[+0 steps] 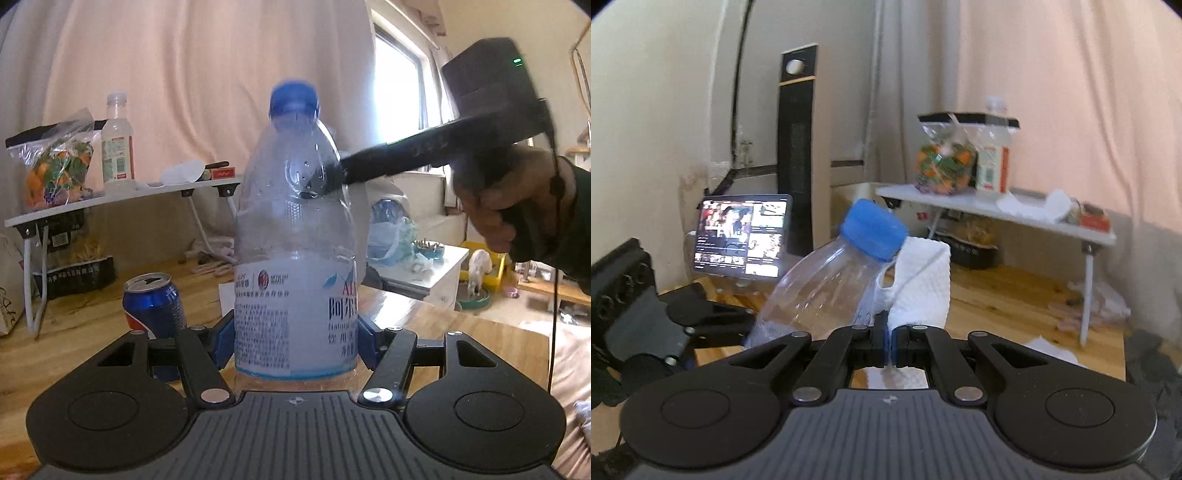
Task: Clean container
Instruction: 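Rotate the bottle with the left tool while the right tool wipes its cap and side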
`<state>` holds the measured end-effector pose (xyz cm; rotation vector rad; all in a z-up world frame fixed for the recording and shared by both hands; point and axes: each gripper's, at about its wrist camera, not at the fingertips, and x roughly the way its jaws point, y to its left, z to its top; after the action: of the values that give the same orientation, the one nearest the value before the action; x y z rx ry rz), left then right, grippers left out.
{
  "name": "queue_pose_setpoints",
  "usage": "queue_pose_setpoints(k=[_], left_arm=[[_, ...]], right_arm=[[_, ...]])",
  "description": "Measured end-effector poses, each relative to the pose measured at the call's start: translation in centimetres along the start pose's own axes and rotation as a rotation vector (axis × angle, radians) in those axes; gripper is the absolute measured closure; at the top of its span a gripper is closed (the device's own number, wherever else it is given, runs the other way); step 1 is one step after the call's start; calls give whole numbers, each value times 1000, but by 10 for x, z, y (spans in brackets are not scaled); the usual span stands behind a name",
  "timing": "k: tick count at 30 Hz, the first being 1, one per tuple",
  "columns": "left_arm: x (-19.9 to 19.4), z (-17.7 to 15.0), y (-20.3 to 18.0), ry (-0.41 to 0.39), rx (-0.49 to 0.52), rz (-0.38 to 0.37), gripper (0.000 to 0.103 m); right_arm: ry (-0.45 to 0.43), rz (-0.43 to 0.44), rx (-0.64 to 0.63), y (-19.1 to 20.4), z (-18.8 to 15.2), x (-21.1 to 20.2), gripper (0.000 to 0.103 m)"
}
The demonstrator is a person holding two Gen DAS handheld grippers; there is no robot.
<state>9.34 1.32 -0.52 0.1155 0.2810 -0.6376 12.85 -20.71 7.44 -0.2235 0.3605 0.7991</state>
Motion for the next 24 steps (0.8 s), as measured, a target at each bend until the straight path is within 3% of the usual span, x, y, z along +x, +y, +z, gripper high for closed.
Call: queue_pose_setpoints(k=[10, 17, 19, 21, 22, 24], left_arm=[[3, 6, 4, -6, -56, -18, 38], [-8, 10, 17, -59, -144, -76, 38], [-12, 12, 22, -64, -156, -87, 38], [-19, 13, 30, -94, -177, -157, 38], [-24, 12, 34, -121, -175, -214, 38], [-28, 13, 36, -134, -151, -238, 38]], right_arm=[[-16, 23, -108, 37, 15, -7, 98], [-54, 18, -12, 19, 9, -14, 98], [-81, 53, 37, 12, 4, -17, 98], [-117, 105, 88, 6, -1, -22, 98], [-143, 149, 119, 3, -3, -25, 98], [-219, 267, 191, -6, -7, -32, 98]])
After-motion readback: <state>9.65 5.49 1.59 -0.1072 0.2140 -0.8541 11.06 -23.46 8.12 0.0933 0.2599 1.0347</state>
